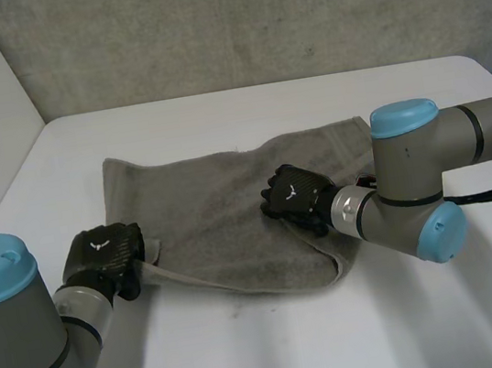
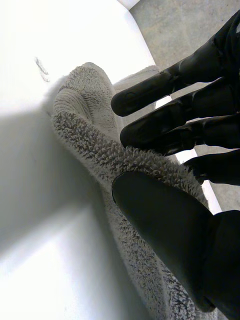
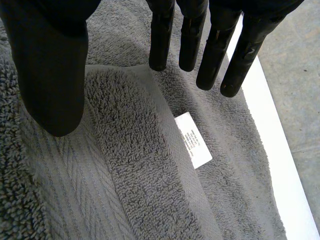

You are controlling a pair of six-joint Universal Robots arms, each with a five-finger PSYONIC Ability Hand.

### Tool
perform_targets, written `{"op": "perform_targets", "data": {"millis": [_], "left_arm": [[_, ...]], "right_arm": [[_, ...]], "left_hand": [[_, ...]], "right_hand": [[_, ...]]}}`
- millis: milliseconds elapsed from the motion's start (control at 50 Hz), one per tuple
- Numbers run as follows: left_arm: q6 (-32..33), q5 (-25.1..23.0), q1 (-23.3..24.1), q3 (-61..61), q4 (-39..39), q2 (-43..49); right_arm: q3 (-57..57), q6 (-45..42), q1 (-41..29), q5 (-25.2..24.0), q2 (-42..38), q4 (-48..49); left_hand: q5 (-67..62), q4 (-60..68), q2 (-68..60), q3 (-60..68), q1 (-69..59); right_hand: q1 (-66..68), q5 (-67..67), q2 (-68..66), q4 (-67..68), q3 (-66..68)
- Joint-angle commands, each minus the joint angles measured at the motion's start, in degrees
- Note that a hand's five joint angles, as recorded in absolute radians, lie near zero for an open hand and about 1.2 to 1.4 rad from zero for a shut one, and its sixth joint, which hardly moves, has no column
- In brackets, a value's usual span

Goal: Fold the towel.

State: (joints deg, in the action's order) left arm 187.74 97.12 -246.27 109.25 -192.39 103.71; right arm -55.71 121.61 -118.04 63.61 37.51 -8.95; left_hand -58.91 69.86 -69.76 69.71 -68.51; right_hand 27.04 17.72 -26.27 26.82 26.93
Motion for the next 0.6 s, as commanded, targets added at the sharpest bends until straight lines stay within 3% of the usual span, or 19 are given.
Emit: {"op": "perform_targets", "data": {"millis": [20, 420, 520, 560, 600], "left_arm": [[0.0, 0.0, 0.0, 0.0, 0.0, 0.0], [0.0, 0.0, 0.0, 0.26, 0.0, 0.09], [0.0, 0.0, 0.0, 0.27, 0.0, 0.09], [0.09, 0.0, -0.09, 0.27, 0.0, 0.09], [0.0, 0.0, -0.09, 0.35, -0.09, 0.09]], "right_arm": [[0.08, -0.06, 0.0, 0.02, -0.15, -0.28], [0.43, 0.03, 0.44, 1.08, -0.33, -0.11], [0.16, 0.21, 0.71, 1.43, 0.2, -0.11], [-0.19, 0.73, 1.49, 1.86, 1.07, -0.02], [-0.54, 1.0, 1.84, 2.3, 1.95, 0.07]], "left_hand": [[-11.09, 10.14, -10.24, 10.29, -11.49], [-11.09, 10.14, -10.24, 10.29, -11.49], [-11.09, 10.14, -10.24, 10.29, -11.49], [-11.09, 10.14, -10.24, 10.29, -11.49], [-11.09, 10.14, -10.24, 10.29, -11.49]], "right_hand": [[4.23, 3.55, -5.0, 4.44, 4.34], [28.3, 27.62, -29.07, 28.51, 28.41], [41.25, 40.57, -42.02, 41.46, 41.36], [52.91, 52.23, -53.68, 53.12, 53.02], [52.96, 52.28, -53.73, 53.18, 53.07]]}}
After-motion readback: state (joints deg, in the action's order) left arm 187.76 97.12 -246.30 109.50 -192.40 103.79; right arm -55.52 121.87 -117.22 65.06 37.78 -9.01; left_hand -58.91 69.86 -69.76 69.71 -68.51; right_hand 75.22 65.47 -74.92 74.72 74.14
